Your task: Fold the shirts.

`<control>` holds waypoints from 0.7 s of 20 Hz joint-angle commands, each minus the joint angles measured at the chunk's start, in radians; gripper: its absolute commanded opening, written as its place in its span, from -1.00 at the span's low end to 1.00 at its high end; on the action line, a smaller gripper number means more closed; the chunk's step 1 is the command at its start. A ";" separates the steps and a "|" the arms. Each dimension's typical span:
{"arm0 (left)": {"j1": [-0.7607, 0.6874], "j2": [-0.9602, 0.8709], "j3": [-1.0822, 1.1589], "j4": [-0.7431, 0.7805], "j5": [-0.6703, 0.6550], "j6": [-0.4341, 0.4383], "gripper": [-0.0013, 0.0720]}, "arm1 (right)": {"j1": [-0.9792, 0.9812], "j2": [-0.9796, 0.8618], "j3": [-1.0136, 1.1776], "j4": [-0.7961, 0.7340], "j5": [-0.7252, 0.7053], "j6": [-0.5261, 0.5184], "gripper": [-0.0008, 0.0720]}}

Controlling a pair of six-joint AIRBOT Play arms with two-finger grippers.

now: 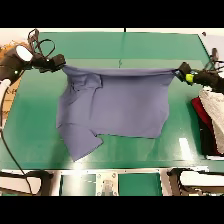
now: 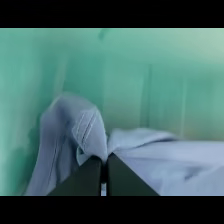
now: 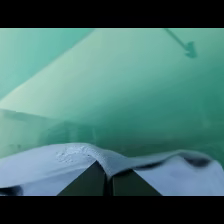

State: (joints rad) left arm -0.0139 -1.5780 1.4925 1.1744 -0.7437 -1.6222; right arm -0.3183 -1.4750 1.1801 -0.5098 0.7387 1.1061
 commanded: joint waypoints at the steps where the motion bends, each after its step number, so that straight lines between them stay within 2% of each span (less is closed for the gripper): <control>1: 0.001 -0.050 0.003 -0.015 0.178 -0.001 -0.91 | 0.056 -0.187 0.177 0.108 -0.033 -0.097 -0.93; 4: 0.001 -0.050 0.003 0.015 0.190 0.000 -0.91 | 0.087 -0.255 0.318 0.106 -0.027 -0.096 -0.93; 6: 0.004 -0.050 0.003 0.077 0.109 -0.001 -0.91 | 0.087 -0.258 0.327 0.094 -0.005 -0.095 -0.93; 9: 0.019 -0.050 0.002 0.144 -0.035 0.000 -0.91 | 0.067 -0.258 0.326 -0.031 0.117 -0.062 -0.93; 11: 0.022 -0.050 0.002 0.153 -0.078 0.002 -0.91 | 0.060 -0.257 0.326 -0.100 0.169 -0.019 -0.93; 14: 0.022 -0.023 0.008 0.122 -0.072 0.008 -0.91 | 0.051 -0.227 0.326 -0.107 0.231 -0.004 -0.93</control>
State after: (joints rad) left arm 0.0055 -1.6199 1.4963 1.2999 -0.7834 -1.6211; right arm -0.2604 -1.7203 1.5002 -0.5732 0.8917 1.0725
